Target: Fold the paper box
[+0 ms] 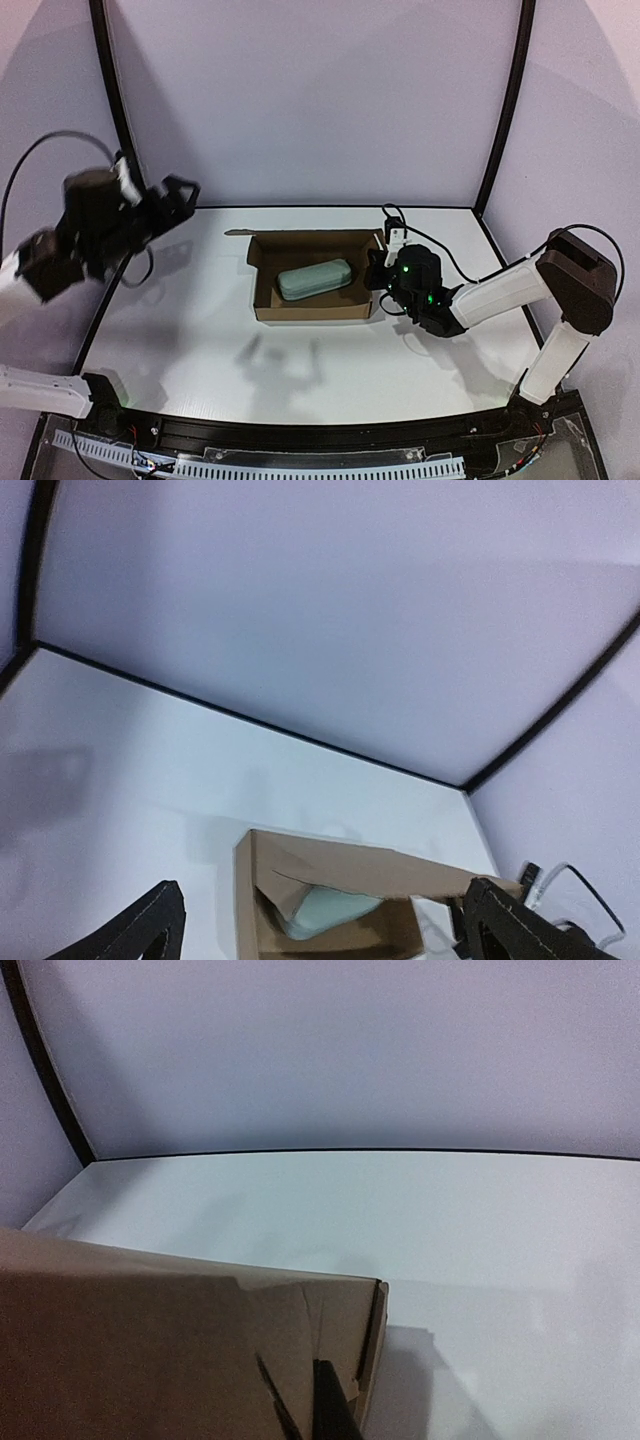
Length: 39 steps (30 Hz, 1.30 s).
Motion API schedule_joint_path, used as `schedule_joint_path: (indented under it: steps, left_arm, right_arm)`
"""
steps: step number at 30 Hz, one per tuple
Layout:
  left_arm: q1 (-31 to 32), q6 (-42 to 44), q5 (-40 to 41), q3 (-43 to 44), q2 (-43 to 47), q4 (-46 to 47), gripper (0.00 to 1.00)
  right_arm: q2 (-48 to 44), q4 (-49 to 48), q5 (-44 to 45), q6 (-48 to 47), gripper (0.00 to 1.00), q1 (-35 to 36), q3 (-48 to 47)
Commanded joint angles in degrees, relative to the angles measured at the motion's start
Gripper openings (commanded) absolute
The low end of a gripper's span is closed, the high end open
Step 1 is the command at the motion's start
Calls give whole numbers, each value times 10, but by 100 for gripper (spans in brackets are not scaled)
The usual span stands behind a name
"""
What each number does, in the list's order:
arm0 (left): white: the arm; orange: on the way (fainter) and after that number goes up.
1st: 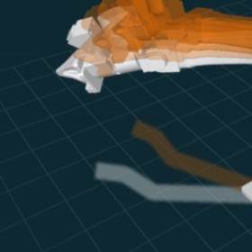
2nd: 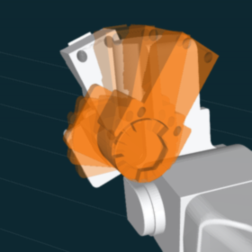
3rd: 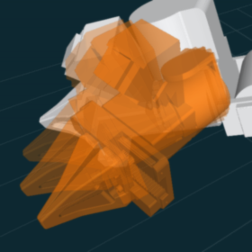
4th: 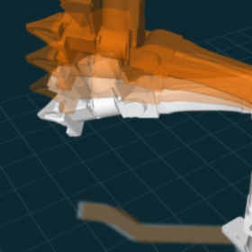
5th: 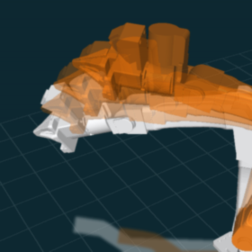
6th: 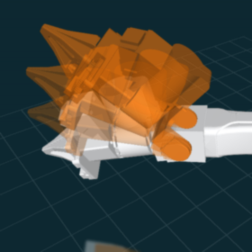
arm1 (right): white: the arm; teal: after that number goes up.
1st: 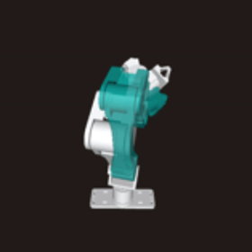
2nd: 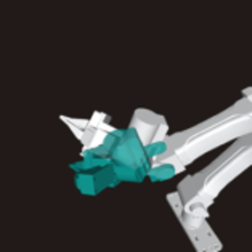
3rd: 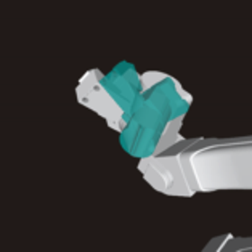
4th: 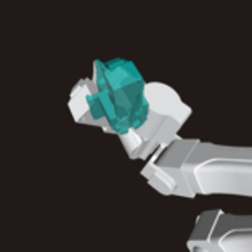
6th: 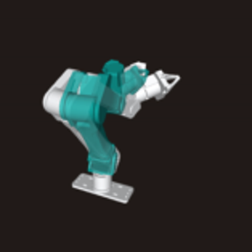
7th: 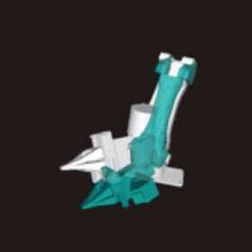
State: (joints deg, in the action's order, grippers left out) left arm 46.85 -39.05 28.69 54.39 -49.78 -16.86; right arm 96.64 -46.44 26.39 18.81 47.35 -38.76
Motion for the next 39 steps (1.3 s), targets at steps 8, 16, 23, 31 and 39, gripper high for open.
schedule_joint_path:
  steps: [8, 16, 23, 31, 39]
  left_arm:
    - [-89, 10, -12, 308, -386, -223, 99]
    - [-127, 7, -151, 292, -450, -156, 99]
    - [-131, 6, -174, 282, -477, -138, 99]
    - [-133, -4, -169, 264, -488, -132, 98]
    - [-135, -12, -169, 241, -493, -124, 95]
  right_arm:
    - [17, 78, -59, 30, 0, 14, 27]
    - [10, 81, -73, 24, 4, 14, 25]
    - [5, 89, -84, 7, 18, 14, 23]
    - [-23, 106, -110, -2, 41, 15, 25]
    - [-86, 168, -156, -52, 93, 15, 39]
